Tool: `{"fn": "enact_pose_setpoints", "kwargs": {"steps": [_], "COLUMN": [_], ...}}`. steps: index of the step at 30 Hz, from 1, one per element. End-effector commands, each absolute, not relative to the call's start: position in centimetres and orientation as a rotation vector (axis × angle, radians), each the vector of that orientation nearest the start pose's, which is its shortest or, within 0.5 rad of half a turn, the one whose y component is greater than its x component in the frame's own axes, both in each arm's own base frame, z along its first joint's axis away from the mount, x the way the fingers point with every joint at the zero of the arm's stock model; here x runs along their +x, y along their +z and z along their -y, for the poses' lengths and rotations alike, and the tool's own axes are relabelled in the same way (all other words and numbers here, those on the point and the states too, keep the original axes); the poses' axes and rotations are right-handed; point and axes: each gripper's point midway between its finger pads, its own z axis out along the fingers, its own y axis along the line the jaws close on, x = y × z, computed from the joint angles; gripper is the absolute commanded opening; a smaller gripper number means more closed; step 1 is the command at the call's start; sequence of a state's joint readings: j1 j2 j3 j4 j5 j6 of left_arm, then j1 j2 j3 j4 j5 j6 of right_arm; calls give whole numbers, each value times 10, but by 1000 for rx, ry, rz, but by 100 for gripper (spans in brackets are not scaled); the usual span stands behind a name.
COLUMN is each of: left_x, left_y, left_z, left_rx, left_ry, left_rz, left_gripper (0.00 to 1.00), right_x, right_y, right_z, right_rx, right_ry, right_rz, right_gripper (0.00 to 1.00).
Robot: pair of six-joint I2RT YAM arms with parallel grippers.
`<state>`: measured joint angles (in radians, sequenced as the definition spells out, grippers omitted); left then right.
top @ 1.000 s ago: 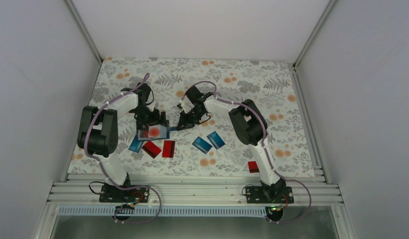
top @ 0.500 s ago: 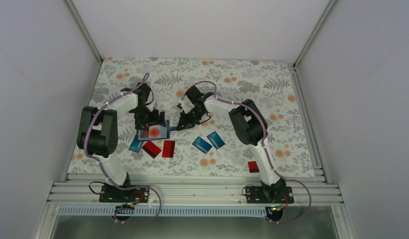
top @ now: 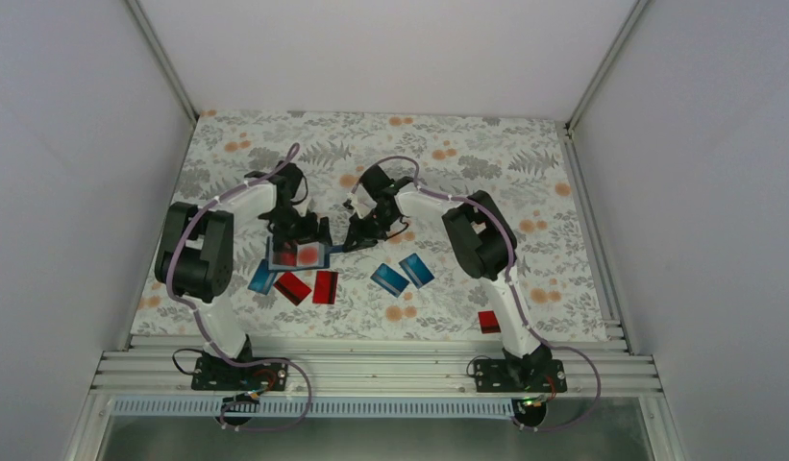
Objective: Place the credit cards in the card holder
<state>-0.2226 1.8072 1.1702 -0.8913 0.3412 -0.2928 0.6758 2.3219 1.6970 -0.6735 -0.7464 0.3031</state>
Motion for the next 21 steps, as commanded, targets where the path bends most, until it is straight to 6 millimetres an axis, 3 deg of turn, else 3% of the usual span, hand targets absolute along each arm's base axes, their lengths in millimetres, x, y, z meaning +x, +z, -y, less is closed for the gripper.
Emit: {"fn": "enact_pose_setpoints", "kwargs": {"steps": [1, 14, 17, 21], "left_x": [298, 306, 308, 313], "left_y": [30, 54, 56, 76], "left_z": [139, 184, 175, 154], "left_rx": [-139, -129, -122, -104], "left_ry": [-592, -875, -778, -625], "left_rz": [-3175, -3092, -3104, -3075], "left_gripper": [100, 100, 100, 100], "right_x": [312, 320, 323, 324], "right_y": [23, 25, 26, 26], "right_z": [-386, -372, -365, -355], "right_rx": [-705, -656, -629, -606], "right_ry": [1171, 1162, 1161, 1161], "right_rz": [-2945, -2941, -2938, -2942], "right_gripper": [4, 4, 4, 4]}}
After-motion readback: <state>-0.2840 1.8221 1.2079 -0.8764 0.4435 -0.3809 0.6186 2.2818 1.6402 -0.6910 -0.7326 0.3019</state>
